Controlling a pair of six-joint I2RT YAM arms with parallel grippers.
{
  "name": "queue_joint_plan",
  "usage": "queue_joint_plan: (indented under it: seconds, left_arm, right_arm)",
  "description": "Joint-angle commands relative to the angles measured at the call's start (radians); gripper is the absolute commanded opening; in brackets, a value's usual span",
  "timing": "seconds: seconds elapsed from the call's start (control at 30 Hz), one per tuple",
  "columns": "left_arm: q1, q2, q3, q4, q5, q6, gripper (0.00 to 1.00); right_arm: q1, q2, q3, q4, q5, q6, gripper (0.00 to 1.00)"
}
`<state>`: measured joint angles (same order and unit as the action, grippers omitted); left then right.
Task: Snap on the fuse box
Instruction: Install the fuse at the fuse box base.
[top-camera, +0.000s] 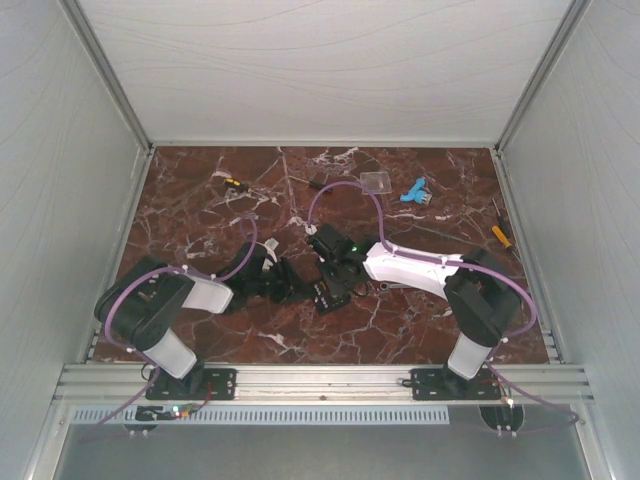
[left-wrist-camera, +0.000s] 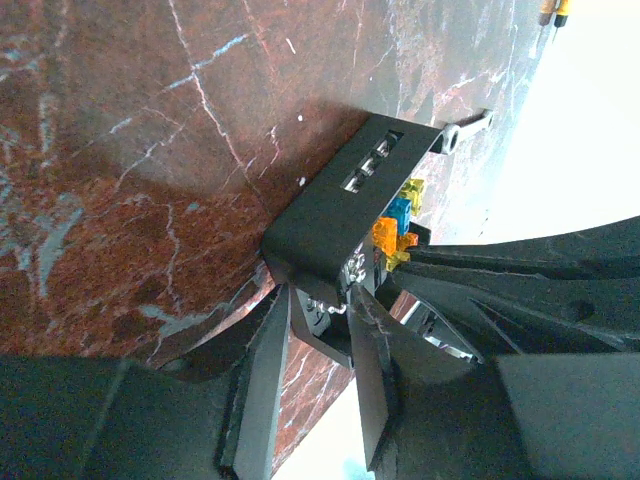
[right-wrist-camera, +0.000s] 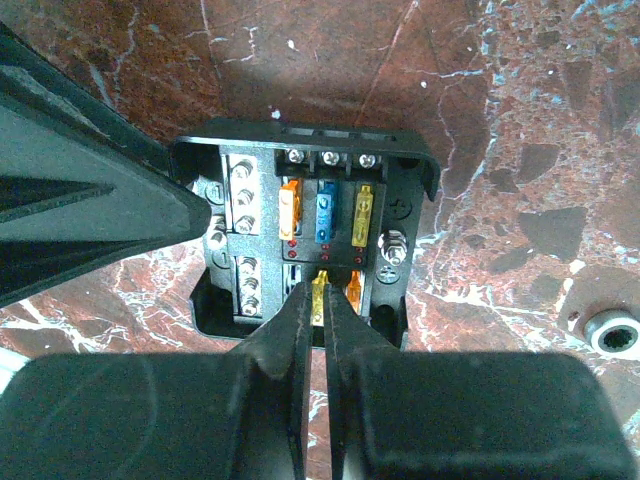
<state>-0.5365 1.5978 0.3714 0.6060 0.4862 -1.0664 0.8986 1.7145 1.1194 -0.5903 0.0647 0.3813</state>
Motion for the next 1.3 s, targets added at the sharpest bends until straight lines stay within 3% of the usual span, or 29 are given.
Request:
queue_joint_plan:
  seconds: [0.0, 0.43, 0.7, 0.83, 1.0, 1.27]
  left_arm:
    - [0.004, -0.016, 0.003, 0.043, 0.001, -0.011, 0.31]
    - [0.004, -0.012, 0.021, 0.024, 0.008, 0.003, 0.31]
    - [0.004, -0.016, 0.017, 0.026, 0.006, 0.0, 0.31]
    - [0.004, -0.036, 0.012, 0.012, -0.007, 0.005, 0.32]
    - [0.004, -0.041, 0.005, 0.022, -0.004, 0.001, 0.32]
    - [0.004, -0.065, -0.002, 0.013, 0.002, 0.004, 0.33]
  right_arm:
    - [0.011, 0.059, -0.044, -0.123, 0.03, -0.016, 0.0]
    - [0.011, 0.089, -0.183, -0.142, 0.025, -0.009, 0.0]
    - [-0.013, 0.168, -0.059, -0.139, 0.071, -0.051, 0.0]
    - [0.011, 0.113, -0.005, -0.141, 0.063, -0.071, 0.0]
    - [0.039, 0.038, 0.058, -0.156, 0.055, -0.073, 0.16]
    - [0.044, -0.016, 0.126, -0.171, 0.067, -0.052, 0.26]
